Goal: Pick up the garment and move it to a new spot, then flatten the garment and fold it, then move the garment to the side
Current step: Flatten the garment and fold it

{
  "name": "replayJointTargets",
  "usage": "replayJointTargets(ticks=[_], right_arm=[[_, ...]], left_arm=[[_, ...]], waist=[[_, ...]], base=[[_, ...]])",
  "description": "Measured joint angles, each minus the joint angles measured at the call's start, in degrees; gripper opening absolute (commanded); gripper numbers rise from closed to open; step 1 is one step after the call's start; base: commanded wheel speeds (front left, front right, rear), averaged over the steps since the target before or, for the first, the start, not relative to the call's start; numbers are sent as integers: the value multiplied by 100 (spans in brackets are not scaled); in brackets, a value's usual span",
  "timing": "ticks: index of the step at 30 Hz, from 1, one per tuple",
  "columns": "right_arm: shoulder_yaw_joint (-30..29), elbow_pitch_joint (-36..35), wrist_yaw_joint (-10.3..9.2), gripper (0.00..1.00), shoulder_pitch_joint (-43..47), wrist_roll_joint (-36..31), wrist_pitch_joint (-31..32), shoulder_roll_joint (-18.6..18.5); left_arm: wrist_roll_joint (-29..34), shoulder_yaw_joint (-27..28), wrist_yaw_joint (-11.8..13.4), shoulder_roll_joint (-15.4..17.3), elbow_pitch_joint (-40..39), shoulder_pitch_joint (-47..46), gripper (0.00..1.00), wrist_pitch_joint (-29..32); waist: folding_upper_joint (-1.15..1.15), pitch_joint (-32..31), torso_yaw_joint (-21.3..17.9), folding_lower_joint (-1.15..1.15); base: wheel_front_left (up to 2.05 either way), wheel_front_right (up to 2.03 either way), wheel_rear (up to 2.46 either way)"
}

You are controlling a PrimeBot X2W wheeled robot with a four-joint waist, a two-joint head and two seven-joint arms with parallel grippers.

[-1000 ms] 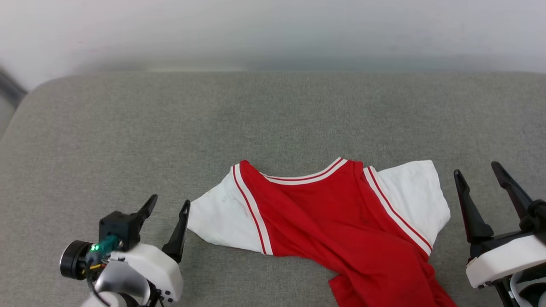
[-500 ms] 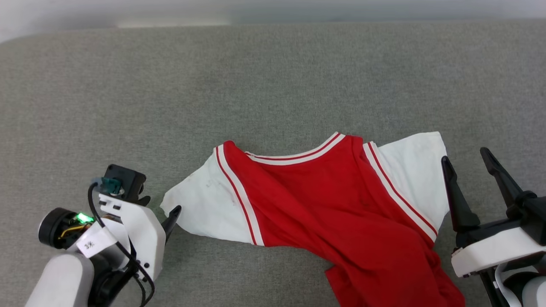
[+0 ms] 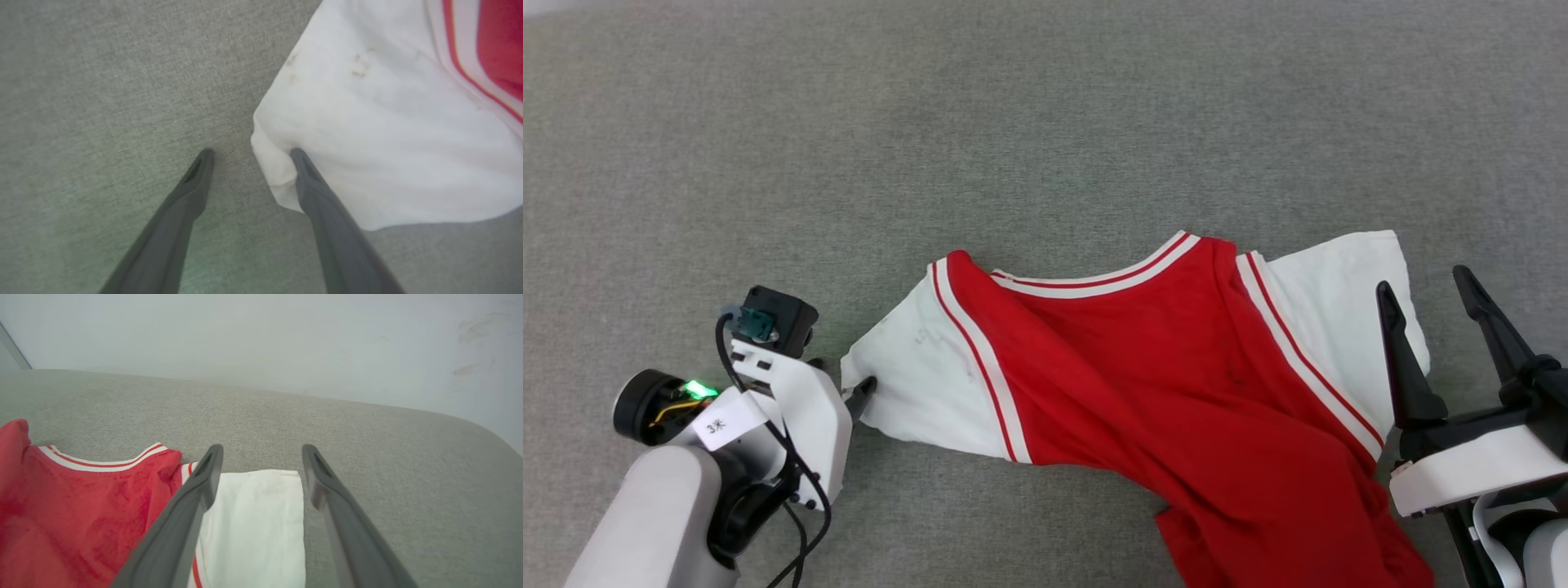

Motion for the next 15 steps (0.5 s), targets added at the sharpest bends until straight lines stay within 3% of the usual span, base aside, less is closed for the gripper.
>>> replayJointTargets(ticks=[8,15], right_arm=[[-49,48,1,100,-1,-84,110,-37],[-163,86,1,100,187,48,463,-234]], left_arm=[[-35,-176,-16,-209,557,-304,0,-756],[135,-13,197,-308,708,-323,0,-1617]], waist=[[0,-45,281,0],[0,-366,570,0]], base=[[0,0,0],[0,0,0]])
